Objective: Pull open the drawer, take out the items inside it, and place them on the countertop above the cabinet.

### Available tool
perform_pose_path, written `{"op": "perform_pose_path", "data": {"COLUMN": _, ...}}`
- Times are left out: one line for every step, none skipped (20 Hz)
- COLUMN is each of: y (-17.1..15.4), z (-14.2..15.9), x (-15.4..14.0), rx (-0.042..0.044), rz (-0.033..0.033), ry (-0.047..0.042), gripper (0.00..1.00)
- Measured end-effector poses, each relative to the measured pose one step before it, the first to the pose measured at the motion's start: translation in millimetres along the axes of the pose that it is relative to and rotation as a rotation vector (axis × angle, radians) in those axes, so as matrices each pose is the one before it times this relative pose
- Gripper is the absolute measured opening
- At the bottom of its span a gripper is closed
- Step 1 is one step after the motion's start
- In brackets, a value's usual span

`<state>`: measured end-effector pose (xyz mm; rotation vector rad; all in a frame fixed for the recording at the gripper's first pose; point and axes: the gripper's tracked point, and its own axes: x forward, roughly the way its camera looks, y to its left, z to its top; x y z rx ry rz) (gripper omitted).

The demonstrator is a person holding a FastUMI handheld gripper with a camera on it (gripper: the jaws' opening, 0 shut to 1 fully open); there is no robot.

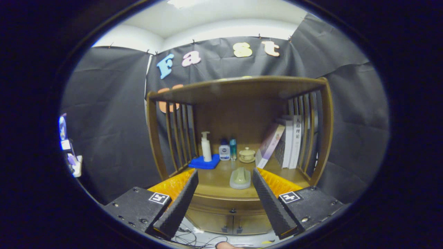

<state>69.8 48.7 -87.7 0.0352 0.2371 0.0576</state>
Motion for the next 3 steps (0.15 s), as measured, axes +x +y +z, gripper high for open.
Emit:
{"op": "perform_pose_path", "data": {"y": -0.32, "z": 14.27, "x": -10.08, "rx": 0.00320, "rz": 0.00660, "ry": -0.01406, "gripper": 1.00}}
{"op": "perform_pose_path", "data": {"y": -4.04, "z": 11.89, "x": -9.78, "rx": -0.00123, "rz": -0.00705, "ry": -0.01390, "gripper": 1.00}}
{"op": "perform_pose_path", "data": {"y": -2.68, "z": 11.09, "x": -8.87, "rx": -0.00673, "rz": -0.00575, "ry": -0.01147, "gripper": 1.00}}
